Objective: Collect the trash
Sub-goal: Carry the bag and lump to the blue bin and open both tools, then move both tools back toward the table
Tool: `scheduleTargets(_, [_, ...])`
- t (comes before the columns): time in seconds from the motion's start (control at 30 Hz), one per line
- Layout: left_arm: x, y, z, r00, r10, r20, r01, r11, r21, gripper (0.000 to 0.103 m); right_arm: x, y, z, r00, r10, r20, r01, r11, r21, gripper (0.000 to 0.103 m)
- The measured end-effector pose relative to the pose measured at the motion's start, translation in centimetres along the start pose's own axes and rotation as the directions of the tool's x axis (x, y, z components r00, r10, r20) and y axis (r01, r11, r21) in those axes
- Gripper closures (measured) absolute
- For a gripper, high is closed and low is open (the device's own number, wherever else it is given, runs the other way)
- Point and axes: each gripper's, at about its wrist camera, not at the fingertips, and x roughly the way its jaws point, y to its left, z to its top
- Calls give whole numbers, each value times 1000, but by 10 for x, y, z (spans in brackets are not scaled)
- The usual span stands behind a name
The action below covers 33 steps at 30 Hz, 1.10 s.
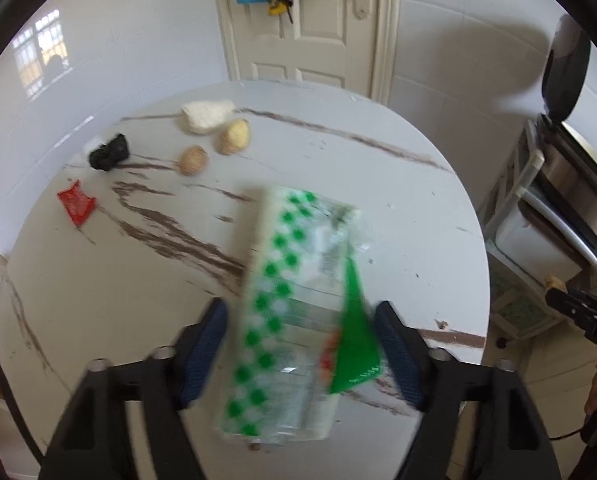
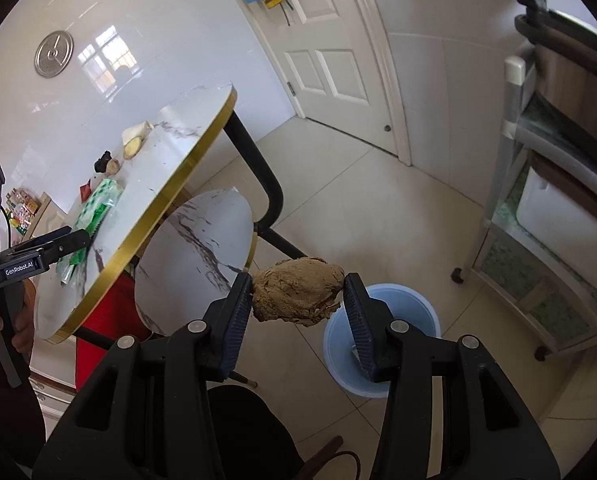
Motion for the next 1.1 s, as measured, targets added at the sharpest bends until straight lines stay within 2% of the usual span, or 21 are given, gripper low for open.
scheduleTargets(0.1, [5, 1, 3, 1000, -13, 4, 13, 1000, -1, 42, 5, -7, 0, 1000, -20, -3, 20, 1000, 17, 54])
scheduleTargets(0.17, [11, 4, 5, 1000, -24, 8, 24, 1000, -13, 45, 7, -12, 0, 1000, -26, -6, 26, 999, 32, 43])
scheduleTargets(0.37, [4, -9, 8, 996, -82, 33, 83, 997, -2, 46, -3, -20, -3, 999, -37, 7, 36, 998, 54, 40])
scheduleTargets(0.57, [-5, -64, 16, 982, -183, 40, 178, 979, 95, 46, -31, -25, -9, 998, -39, 46, 36, 997, 68, 37])
scheduleTargets(0.8, [29, -139, 25, 963, -267, -41, 270, 940, 211, 46, -60, -39, -16, 995, -56, 80, 48, 994, 96, 33])
scheduleTargets(0.87, [41, -152, 28, 961, -271, -57, 277, 931, 236, 43, -64, -45, -17, 995, -60, 81, 52, 993, 106, 33])
scheduleTargets(0.9, [45, -158, 29, 963, -263, -62, 270, 929, 253, 38, -66, -48, -17, 994, -65, 83, 56, 992, 113, 32])
scheduleTargets(0.97, [50, -166, 28, 969, -243, -45, 246, 926, 286, 35, -68, -52, -17, 994, -69, 81, 59, 991, 121, 32])
scheduleTargets(1.03, [52, -168, 27, 970, -238, -41, 240, 927, 287, 26, -70, -54, -17, 994, -73, 81, 62, 990, 125, 32])
scheduleTargets(1.1, [47, -164, 26, 968, -249, -37, 250, 928, 276, 25, -73, -54, -17, 994, -71, 86, 60, 990, 125, 32])
